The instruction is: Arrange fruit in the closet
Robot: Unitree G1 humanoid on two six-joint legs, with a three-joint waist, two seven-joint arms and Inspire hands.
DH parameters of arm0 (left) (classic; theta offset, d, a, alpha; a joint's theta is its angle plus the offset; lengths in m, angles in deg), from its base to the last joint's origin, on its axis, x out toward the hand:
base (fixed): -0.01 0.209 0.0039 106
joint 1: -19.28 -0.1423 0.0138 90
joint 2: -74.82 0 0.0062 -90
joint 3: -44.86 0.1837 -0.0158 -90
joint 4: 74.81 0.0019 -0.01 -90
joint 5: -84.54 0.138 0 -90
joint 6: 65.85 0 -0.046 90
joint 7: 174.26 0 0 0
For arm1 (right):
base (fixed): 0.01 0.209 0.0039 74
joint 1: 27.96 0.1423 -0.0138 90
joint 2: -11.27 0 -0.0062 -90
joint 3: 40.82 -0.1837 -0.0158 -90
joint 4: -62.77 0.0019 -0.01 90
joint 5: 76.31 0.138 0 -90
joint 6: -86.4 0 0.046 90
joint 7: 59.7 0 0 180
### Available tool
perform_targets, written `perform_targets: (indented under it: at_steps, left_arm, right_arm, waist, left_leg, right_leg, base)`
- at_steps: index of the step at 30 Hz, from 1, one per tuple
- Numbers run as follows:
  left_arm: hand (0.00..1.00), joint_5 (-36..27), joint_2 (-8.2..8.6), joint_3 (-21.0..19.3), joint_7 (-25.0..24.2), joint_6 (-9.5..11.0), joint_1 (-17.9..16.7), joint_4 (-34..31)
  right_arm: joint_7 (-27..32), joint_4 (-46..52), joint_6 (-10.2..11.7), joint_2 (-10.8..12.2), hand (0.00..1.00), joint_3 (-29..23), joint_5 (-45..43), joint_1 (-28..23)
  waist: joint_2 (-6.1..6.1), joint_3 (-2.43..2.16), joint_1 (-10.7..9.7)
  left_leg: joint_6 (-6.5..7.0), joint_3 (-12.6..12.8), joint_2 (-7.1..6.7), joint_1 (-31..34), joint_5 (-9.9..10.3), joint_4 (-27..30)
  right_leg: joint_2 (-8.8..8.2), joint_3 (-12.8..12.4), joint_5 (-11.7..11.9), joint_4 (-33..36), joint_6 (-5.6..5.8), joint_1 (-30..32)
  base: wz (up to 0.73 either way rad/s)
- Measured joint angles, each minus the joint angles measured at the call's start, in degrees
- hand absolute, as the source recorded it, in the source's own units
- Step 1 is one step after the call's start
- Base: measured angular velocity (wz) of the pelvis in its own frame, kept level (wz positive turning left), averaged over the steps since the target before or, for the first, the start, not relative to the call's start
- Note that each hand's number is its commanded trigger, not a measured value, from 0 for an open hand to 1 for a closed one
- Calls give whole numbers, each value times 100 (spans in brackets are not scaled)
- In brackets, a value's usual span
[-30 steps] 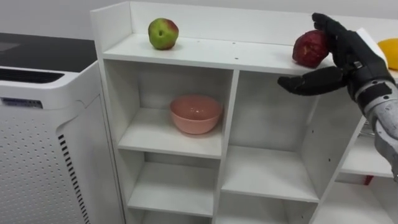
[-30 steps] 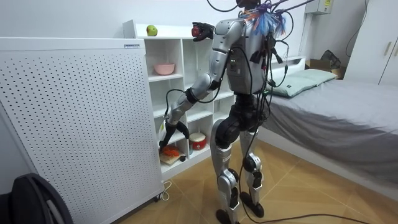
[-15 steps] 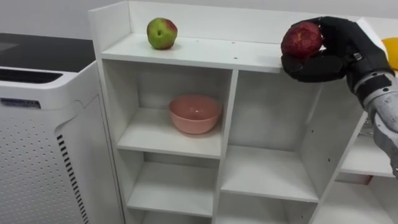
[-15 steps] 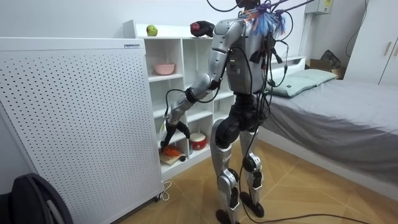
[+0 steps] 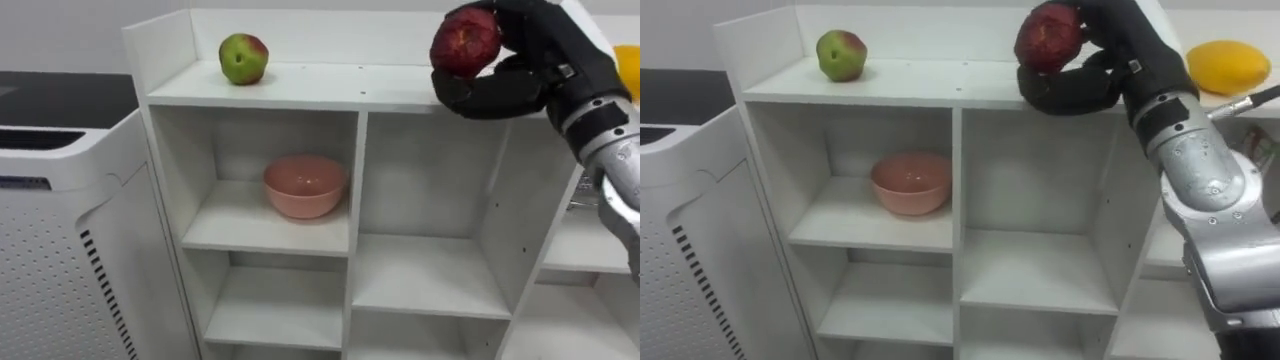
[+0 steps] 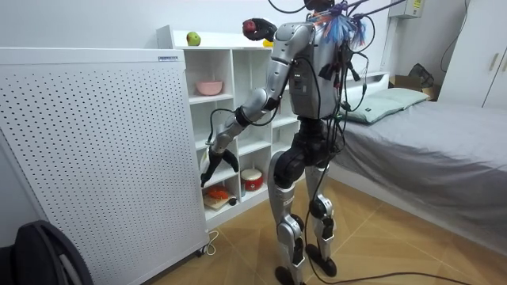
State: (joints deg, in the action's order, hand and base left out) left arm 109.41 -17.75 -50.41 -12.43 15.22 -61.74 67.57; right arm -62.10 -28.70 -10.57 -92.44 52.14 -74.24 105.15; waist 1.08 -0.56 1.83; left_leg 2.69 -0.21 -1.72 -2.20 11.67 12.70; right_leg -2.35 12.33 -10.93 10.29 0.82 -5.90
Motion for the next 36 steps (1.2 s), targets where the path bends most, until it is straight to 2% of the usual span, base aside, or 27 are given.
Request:
perform_targets:
  at_steps: [2,6,10,14,19,23,26,28,31,32,33,36]
  left_arm:
    - [0,-54,1,7,17,35,-3,58]
    - [0,-48,2,15,48,179,-8,237]
    - [0,-44,4,15,50,183,-37,341]
    - [0,-43,26,21,115,203,-47,416]
    - [0,-68,56,216,201,308,-224,463]
    - [0,-64,232,220,302,309,-288,509]
    - [0,-81,232,231,384,316,-291,574]
    - [0,-362,217,428,561,390,-283,693]
    - [0,-523,329,740,932,691,-197,1049]
    - [0,-563,353,838,1125,823,-199,1257]
    - [0,-638,373,931,1359,925,-185,1430]
    - [0,-849,403,1228,1843,1135,-348,1875]
  right_arm:
    - [-53,426,46,11,100,35,8,-261]
    - [-280,1060,112,28,100,36,-118,-770]
    - [-470,1285,112,37,100,36,-211,-876]
    - [-601,1521,113,258,100,78,-327,-943]
    - [-799,1689,186,405,100,271,-425,-1487]
    - [-979,1643,184,444,100,283,-558,-1807]
    - [-1033,1617,190,512,100,324,-687,-1844]
    - [-1004,1420,329,585,100,420,-690,-1849]
    - [-880,750,539,758,100,595,-806,-1931]
    - [-748,249,721,876,100,630,-919,-1962]
    - [-607,-283,800,959,100,701,-942,-1966]
    - [-443,-1164,754,1208,100,716,-1071,-2239]
  waist:
    - [7,3,20]
    - [3,6,17]
    - [-2,12,10]
    - [-1,21,31]
    - [16,28,78]
    - [62,57,157]
    - [132,87,208]
    - [154,99,205]
    - [154,125,198]
    - [220,171,261]
    - [299,209,318]
    - [349,224,380]
  left_leg:
    - [0,11,6,-49,0,-12]
    - [0,37,1,-46,0,-9]
    - [2,38,1,-37,1,-10]
    - [-2,70,8,-49,0,-39]
    - [-13,72,6,-56,-8,-101]
    - [-10,72,6,7,-10,-99]
    - [-10,71,13,76,-10,-85]
    - [-10,64,13,175,-10,-21]
    - [-10,-17,12,485,-10,187]
    - [-9,0,0,620,-9,289]
    - [-9,15,-14,832,-5,455]
    - [1,20,2,1468,108,946]
  right_leg:
    - [3,-109,0,-70,0,-72]
    - [-16,-132,1,-61,0,-70]
    - [-17,-131,12,-58,-9,-64]
    - [4,-141,13,-58,-11,-68]
    - [1,-130,13,-63,-11,-54]
    - [-23,-115,13,-64,-10,23]
    - [-20,-115,13,-47,-11,88]
    - [-31,-115,12,-13,-11,178]
    - [-66,-57,-9,285,-13,501]
    - [-112,-54,-107,567,-23,720]
    - [-171,-29,-183,883,-44,1003]
    - [-260,57,-308,1501,-63,1656]
  base:
    - [0]
    - [-2]
    - [-2]
    - [0]
    - [0]
    - [0]
    - [0]
    - [2]
    - [13]
    - [0]
    - [0]
    - [18]
